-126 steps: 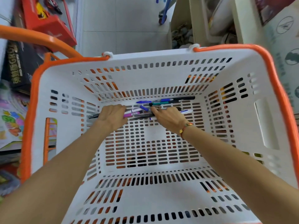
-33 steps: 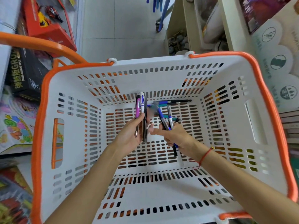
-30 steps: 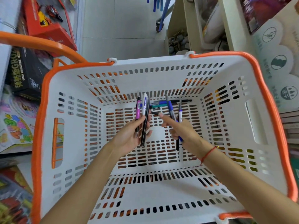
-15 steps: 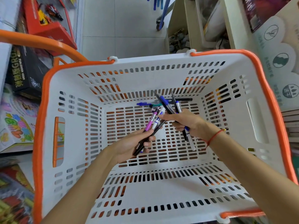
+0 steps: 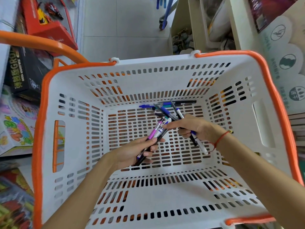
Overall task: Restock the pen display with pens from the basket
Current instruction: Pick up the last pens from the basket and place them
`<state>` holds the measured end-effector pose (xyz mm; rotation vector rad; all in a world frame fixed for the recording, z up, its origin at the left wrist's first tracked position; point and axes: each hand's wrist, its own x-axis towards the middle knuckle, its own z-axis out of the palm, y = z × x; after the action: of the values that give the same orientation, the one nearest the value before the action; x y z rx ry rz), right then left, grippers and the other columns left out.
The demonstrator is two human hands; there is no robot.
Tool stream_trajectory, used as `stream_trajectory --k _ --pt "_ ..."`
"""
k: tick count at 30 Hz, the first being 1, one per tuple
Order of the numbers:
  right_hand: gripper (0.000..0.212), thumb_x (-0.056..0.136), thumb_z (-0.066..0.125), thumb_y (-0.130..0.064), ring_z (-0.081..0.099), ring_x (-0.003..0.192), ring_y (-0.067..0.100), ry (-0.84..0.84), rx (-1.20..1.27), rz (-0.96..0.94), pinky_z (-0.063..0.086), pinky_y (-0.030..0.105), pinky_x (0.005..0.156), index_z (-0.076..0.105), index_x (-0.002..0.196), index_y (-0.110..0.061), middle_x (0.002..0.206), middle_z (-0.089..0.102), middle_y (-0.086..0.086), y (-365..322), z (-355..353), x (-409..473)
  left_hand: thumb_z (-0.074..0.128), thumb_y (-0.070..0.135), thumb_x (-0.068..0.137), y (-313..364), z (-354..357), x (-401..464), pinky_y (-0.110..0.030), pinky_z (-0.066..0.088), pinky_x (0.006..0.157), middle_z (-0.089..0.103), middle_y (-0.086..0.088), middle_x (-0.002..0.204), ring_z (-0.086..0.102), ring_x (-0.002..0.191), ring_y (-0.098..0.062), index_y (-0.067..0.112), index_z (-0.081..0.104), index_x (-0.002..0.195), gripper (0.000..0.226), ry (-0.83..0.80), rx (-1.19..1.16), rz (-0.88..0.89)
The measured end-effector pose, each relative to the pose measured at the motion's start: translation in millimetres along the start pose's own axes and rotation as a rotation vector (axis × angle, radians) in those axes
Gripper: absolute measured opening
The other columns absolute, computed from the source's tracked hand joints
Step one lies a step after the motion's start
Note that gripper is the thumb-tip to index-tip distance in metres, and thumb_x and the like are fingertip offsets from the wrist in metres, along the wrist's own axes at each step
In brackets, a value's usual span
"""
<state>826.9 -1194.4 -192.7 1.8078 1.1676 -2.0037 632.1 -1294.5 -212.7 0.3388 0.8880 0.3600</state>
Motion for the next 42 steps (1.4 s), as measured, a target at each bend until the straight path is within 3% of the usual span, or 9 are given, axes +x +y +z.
stream_trajectory --k 3,8,15,19,22,27,34,39,42 --pt "0.063 0.061 0.081 -0.055 0.026 0.046 0.011 0.021 -0.127 -0.051 0.025 0.023 0.052 0.071 0.097 -0.004 0.047 0.034 -0.005 -6.0 -8.7 6.8 0.042 0.031 0.102 2.4 -0.5 -0.9 -0.015 0.031 0.049 0.040 0.010 0.071 0.029 0.056 -0.004 0.017 0.053 0.130 0.033 -0.029 0.202 -0.041" --pt "0.036 0.083 0.074 -0.038 0.033 0.040 0.011 -0.054 -0.448 -0.123 0.030 0.021 0.045 0.063 0.083 -0.003 0.049 0.041 0.000 -11.0 -14.9 7.1 0.042 0.032 0.103 7.6 -1.6 1.8 -0.016 0.024 0.047 0.040 0.011 0.072 0.027 0.056 -0.004 0.020 0.054 0.129 0.032 -0.123 0.413 -0.107" --pt "0.037 0.082 0.071 -0.038 0.028 0.041 0.011 -0.290 -0.391 -0.092 0.027 0.016 0.040 0.059 0.088 -0.003 0.055 0.037 0.005 -5.7 -25.1 2.0 0.044 0.032 0.102 5.9 -6.7 1.4 -0.015 0.025 0.047 0.041 0.010 0.071 0.028 0.054 -0.004 0.016 0.056 0.130 0.035 -0.125 0.360 -0.120" --pt "0.034 0.086 0.069 -0.027 0.035 0.042 0.007 -0.150 -0.363 -0.145 0.032 0.014 0.040 0.064 0.101 0.003 0.063 0.048 0.004 -2.6 -36.2 0.9 0.044 0.031 0.103 4.0 -19.6 -0.6 -0.016 0.026 0.046 0.043 0.010 0.071 0.030 0.055 -0.004 0.014 0.057 0.122 0.029 -0.115 0.437 -0.212" --pt "0.023 0.085 0.071 -0.024 0.033 0.040 0.005 0.014 -0.070 -0.092 0.032 0.014 0.039 0.067 0.093 -0.003 0.058 0.050 0.001 7.2 -46.7 -1.2 0.038 0.025 0.106 -4.5 -24.8 -0.4 -0.015 0.028 0.046 0.042 0.008 0.066 0.031 0.051 -0.004 0.010 0.054 0.108 0.022 0.098 0.261 -0.251" --pt "0.025 0.084 0.070 -0.021 0.032 0.045 0.004 0.007 0.304 -0.001 0.031 0.013 0.042 0.064 0.101 -0.004 0.092 0.075 0.006 26.6 -7.5 -2.2 0.046 0.040 0.100 -1.9 0.2 19.7 -0.014 0.024 0.035 0.028 0.008 0.053 0.023 0.040 -0.003 0.013 0.055 0.091 0.030 0.569 -0.396 0.126" --pt "0.022 0.088 0.070 -0.024 0.028 0.045 0.006 -0.086 0.233 -0.118 0.029 0.015 0.043 0.070 0.101 -0.006 0.099 0.069 0.018 25.7 39.0 -0.3 0.064 0.046 0.087 17.0 16.6 34.6 -0.015 0.033 0.041 0.045 -0.007 0.075 0.030 0.046 -0.006 0.010 0.067 0.098 0.037 0.672 -0.313 0.136" --pt "0.029 0.100 0.052 -0.035 0.027 0.049 0.008 -0.123 0.270 -0.137 0.032 0.016 0.046 0.064 0.119 -0.018 0.108 0.071 0.007 23.4 37.1 -2.8 0.048 0.045 0.097 15.7 4.8 36.9 -0.042 0.046 0.101 0.061 -0.015 0.109 0.058 0.109 -0.019 0.008 0.061 0.096 0.039 0.686 -0.302 0.190" --pt "0.035 0.099 0.048 -0.040 0.027 0.050 0.008 -0.240 0.335 -0.157 0.033 0.016 0.050 0.060 0.120 -0.014 0.086 0.064 0.000 24.2 33.8 -7.0 0.045 0.036 0.100 16.7 3.6 32.0 -0.037 0.057 0.084 0.067 -0.008 0.097 0.070 0.088 -0.015 0.011 0.054 0.086 0.030 0.590 -0.322 0.281"
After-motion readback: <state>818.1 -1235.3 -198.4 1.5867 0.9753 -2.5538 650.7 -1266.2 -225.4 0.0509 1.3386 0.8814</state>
